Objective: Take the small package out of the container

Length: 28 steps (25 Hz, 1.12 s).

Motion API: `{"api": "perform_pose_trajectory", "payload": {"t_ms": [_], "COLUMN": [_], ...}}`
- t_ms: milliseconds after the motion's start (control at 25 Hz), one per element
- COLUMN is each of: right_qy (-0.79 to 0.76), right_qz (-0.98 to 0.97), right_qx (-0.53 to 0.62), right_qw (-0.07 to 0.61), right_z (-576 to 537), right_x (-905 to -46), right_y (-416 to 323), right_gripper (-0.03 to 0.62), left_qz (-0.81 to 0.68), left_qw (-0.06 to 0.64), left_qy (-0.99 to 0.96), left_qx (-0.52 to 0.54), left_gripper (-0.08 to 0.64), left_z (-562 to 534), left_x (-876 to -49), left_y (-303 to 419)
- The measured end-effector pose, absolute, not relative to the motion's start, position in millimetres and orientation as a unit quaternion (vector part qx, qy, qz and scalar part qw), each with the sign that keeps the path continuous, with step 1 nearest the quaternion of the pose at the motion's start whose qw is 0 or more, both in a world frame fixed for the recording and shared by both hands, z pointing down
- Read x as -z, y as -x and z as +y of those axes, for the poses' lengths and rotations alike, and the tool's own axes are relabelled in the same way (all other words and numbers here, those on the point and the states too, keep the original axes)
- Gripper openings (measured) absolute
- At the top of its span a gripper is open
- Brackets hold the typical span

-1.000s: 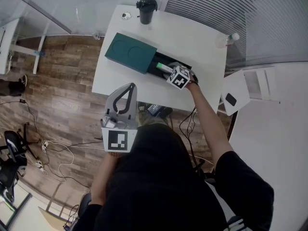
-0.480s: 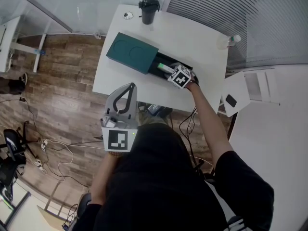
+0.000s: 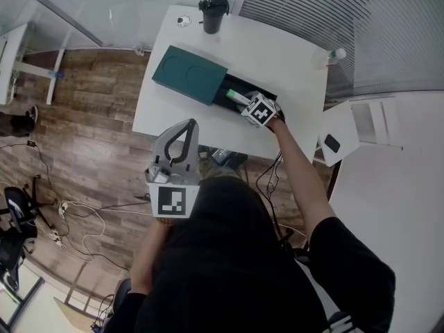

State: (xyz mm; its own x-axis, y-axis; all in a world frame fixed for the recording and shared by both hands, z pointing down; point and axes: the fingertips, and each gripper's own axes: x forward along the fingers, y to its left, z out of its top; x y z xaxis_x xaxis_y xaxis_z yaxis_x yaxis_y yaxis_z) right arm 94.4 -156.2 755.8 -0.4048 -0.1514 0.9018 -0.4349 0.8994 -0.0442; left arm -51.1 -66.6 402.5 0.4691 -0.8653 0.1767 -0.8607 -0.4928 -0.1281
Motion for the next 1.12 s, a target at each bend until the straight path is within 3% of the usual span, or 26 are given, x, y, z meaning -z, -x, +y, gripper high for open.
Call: {"api": "perform_pose_trajectory", "payload": {"t_ms": [1120], "right_qy": [-0.208], "right_qz": [-0.817], "right_qx": [-0.157], "right_qw": [0.514], "right_z": [-157.3], "right_x": [-758.3], "right_y": [-97.7], "right_gripper": [0.094], "left_qz": [0.5], "left_qw": [-0.011], "left_qy": [0.857], "left_qx": [0.119], "left_gripper": [-0.002], "left_z": [-57.4], "left_x": [-406.3], "left_y": [47.2]}}
